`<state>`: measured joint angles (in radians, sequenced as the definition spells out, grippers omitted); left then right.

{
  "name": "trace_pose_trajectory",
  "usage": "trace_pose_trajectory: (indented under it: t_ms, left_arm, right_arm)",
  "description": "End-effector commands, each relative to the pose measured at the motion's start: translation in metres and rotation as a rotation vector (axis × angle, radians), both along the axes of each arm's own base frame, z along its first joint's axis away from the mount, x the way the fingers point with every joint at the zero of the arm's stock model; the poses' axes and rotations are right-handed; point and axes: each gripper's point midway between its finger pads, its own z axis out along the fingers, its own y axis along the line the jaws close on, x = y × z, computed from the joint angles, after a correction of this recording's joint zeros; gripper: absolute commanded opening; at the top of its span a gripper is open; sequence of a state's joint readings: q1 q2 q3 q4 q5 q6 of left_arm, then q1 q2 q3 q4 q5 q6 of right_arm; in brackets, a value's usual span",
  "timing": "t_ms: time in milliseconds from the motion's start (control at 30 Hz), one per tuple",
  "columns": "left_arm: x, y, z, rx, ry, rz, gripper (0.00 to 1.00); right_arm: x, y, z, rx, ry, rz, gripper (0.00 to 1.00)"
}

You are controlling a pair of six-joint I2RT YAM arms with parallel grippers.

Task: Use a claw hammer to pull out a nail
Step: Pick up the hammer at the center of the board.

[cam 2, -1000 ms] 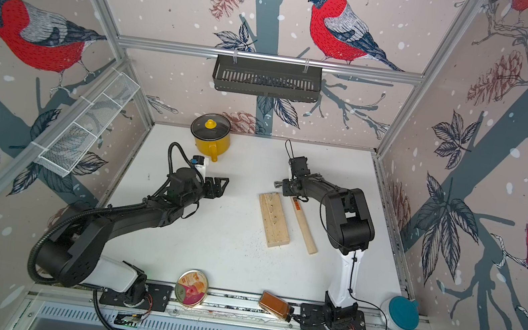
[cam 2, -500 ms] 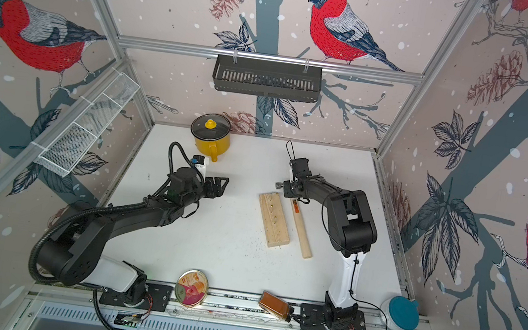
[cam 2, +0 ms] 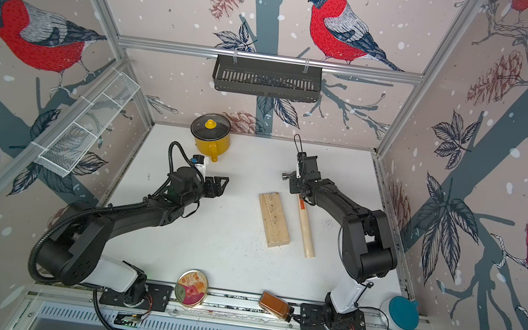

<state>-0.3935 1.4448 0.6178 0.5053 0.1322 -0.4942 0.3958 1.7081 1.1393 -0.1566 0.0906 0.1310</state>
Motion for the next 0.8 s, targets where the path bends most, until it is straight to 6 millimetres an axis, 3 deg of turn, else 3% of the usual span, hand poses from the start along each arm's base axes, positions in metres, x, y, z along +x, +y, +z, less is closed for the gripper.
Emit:
trace_pose_trajectory:
  t_ms: [0,233,767]
  left_arm:
    - [-0.002,-0.008,0.011,-0.061,-0.013,-0.032,0.77]
    - [-0.011,-0.022,0.028,-0.144,-0.05,-0.117,0.77]
    - [-0.021,-0.034,0.036,-0.357,-0.051,-0.243,0.75]
  right_arm:
    - [0.004,0.01,0.039,0.012,-0.124,0.008,0.03]
    - [-0.021,0.031,0.074,-0.03,-0.185,0.068,0.03]
    - [-0.072,0.065,0.1,-0.129,-0.203,0.23,0.02]
